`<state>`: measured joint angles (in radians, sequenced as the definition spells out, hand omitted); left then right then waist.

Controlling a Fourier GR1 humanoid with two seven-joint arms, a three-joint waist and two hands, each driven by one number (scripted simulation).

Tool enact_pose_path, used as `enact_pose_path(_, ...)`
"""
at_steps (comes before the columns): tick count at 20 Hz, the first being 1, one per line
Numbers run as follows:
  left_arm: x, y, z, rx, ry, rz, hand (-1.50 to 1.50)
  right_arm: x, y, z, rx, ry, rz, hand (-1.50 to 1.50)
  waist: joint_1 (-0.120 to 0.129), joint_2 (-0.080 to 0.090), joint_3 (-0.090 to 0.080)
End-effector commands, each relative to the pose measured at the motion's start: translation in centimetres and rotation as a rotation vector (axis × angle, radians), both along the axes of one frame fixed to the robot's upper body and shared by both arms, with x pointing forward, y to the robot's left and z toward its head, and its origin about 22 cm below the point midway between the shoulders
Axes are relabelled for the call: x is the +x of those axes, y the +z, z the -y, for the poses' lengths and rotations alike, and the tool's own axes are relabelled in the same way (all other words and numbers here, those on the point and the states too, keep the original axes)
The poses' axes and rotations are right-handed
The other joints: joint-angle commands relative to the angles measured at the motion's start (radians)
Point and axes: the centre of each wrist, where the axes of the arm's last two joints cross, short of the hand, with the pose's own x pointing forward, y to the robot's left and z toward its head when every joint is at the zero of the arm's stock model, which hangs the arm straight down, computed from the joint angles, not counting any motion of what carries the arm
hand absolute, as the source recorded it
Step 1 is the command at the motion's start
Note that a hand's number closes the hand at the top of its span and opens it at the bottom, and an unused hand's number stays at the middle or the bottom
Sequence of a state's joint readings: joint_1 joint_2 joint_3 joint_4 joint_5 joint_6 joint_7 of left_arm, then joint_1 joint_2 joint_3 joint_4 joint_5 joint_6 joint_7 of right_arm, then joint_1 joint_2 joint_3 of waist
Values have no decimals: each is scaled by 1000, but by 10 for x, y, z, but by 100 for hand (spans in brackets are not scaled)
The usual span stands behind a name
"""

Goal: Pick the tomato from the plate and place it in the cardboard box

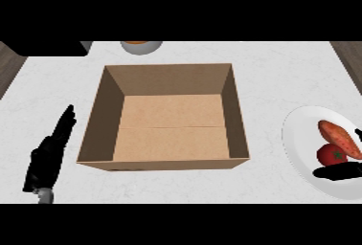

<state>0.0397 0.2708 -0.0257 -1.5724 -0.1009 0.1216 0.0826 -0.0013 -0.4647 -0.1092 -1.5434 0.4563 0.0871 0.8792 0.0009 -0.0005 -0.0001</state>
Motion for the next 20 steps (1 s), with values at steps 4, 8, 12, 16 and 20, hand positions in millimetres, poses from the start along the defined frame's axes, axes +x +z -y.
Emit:
enact_pose_path(4,18,-9,1,-14,2,-6,0,0,-33,12,18,3,-17,-150,-2,1,0)
enact_pose_path(8,8,-17,15,-2,-14,-19,0,22,-20,-15,-6,22,-39,-150,1,1,0)
enact_pose_path(12,-4,11,2,6,-8,-22,0,-7,-44,19,26,30,-62,-150,3,0,0)
enact_pose_path(16,14,0,3,-6,-8,-2,0,10,-36,12,47,33,-7,150,1,1,0)
enact_pose_path(20,18,-13,7,-4,3,-14,0,7,-41,1,-183,19,8,150,-1,2,0)
